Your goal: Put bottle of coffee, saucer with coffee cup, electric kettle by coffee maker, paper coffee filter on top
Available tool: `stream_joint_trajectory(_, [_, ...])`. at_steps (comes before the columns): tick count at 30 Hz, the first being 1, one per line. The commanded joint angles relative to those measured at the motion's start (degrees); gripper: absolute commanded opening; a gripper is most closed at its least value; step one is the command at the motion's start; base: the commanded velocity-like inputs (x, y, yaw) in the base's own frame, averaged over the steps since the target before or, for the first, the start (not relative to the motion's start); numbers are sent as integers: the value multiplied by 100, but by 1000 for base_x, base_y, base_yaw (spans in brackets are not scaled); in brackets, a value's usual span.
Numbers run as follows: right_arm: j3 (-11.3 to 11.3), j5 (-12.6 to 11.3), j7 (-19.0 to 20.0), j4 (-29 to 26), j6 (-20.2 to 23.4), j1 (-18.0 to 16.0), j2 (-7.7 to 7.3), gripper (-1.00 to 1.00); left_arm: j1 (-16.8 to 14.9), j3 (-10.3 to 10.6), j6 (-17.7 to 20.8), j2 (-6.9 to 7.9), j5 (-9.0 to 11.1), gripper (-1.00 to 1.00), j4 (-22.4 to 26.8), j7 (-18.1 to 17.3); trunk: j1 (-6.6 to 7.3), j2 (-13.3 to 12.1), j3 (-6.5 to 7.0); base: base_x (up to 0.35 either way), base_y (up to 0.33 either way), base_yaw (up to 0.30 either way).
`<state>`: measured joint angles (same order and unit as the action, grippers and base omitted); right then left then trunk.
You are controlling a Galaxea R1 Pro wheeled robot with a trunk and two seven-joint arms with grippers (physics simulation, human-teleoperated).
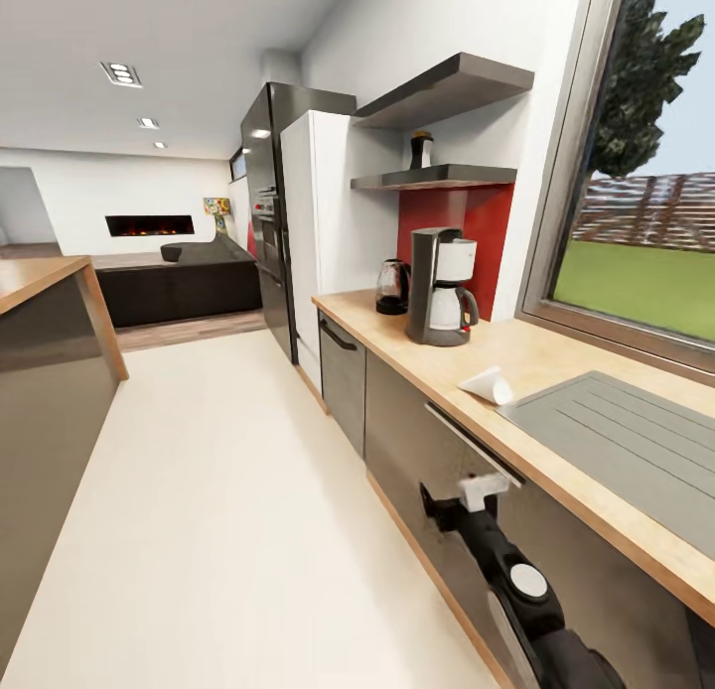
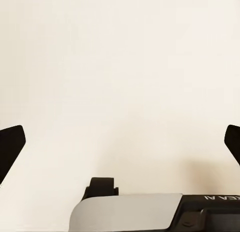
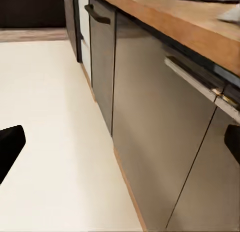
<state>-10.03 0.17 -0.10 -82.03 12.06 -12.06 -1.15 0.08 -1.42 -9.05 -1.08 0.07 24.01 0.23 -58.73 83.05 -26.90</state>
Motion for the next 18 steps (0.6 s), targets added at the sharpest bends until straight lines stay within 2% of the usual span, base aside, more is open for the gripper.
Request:
stream_joint_trajectory(1, [1, 2, -6, -144, 140, -105, -19, 100, 1, -14, -9, 5, 1, 100, 6, 3, 0, 3, -6, 0, 0, 0])
stream_joint_trajectory(7, [33, 8, -73, -588, 489, -667, -184, 100, 1, -16, -9, 33, 1, 100, 12, 4, 0, 3, -6, 0, 0, 0])
stream_joint_trajectory(11, [36, 41, -121, -634, 531, -814, -213, 100, 1, -16, -9, 36, 2, 100, 10, 4, 0, 3, -6, 0, 0, 0])
stream_joint_trajectory(14, [71, 227, -190, -647, 545, -857, -234, 100, 1, -16, -9, 37, 2, 100, 13, 4, 0, 3, -6, 0, 0, 0])
stream_joint_trajectory(17, [549, 410, -218, -652, 555, -877, -307, 100, 1, -16, -9, 37, 2, 100, 12, 4, 0, 3, -6, 0, 0, 0])
stream_joint_trajectory(18, [795, 443, -196, -647, 560, -880, -323, 100, 1, -16, -9, 34, 2, 100, 13, 4, 0, 3, -6, 0, 0, 0])
